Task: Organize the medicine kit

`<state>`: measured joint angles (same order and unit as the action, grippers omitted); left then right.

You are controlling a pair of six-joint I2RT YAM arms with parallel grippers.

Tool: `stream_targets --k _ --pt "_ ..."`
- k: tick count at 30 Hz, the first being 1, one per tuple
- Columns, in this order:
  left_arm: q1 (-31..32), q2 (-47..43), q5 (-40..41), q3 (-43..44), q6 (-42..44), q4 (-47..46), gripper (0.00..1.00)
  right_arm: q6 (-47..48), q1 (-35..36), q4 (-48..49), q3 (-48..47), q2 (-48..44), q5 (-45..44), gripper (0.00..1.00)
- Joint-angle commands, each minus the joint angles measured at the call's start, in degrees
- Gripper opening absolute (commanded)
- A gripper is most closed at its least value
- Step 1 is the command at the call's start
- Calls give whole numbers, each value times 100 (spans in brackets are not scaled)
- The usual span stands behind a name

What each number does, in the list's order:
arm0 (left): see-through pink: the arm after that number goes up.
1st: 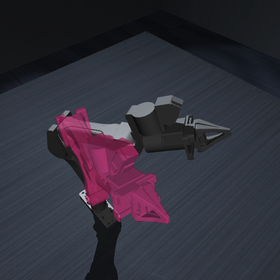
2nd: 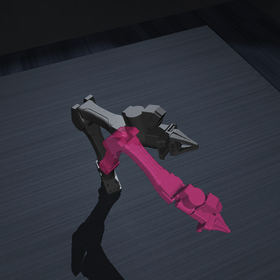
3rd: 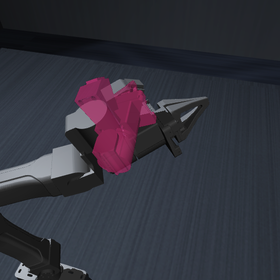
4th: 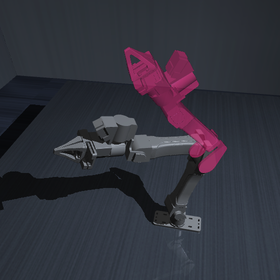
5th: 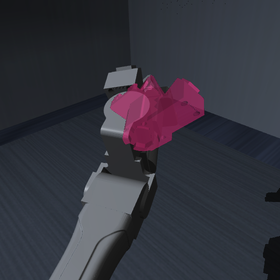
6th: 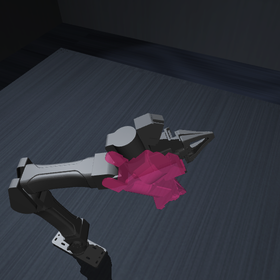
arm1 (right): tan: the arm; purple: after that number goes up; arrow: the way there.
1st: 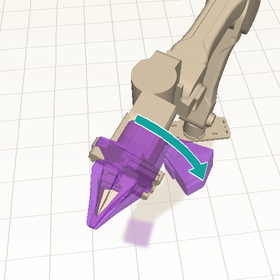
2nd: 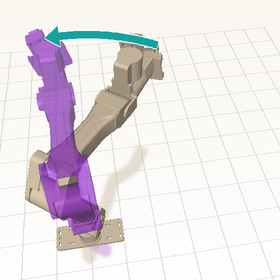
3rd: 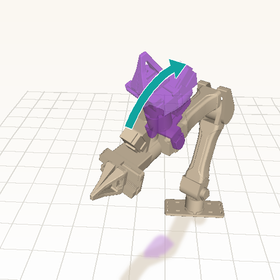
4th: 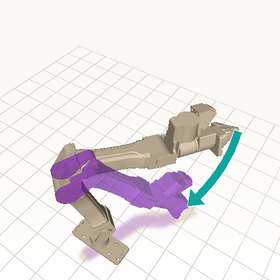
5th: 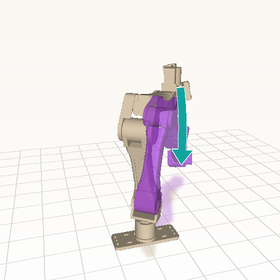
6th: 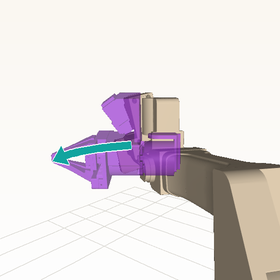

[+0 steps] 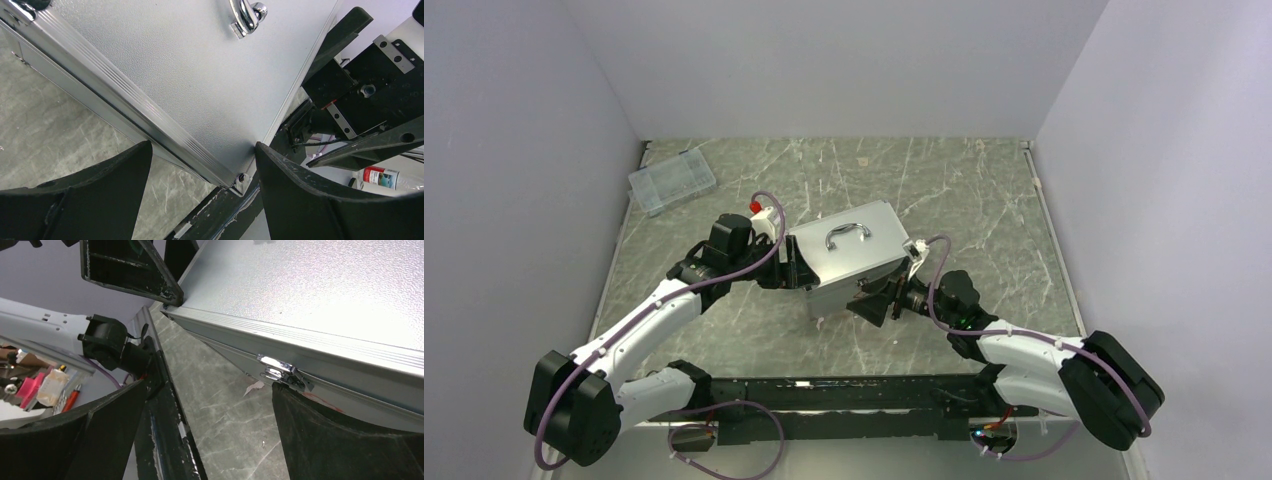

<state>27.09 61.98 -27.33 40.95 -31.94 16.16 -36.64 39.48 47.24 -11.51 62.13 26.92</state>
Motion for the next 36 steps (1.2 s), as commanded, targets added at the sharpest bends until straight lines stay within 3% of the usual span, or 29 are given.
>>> stream_targets --k 1,10,36 --pt "32 25 -8 26 215 154 81 -196 -13 626 -6 -97 -450 99" --pt "37 31 -2 6 217 138 81 -445 -2 1063 158 -127 -831 99" --pt "35 -12 -17 -14 259 162 81 -308 335 842 -254 67 -1074 99"
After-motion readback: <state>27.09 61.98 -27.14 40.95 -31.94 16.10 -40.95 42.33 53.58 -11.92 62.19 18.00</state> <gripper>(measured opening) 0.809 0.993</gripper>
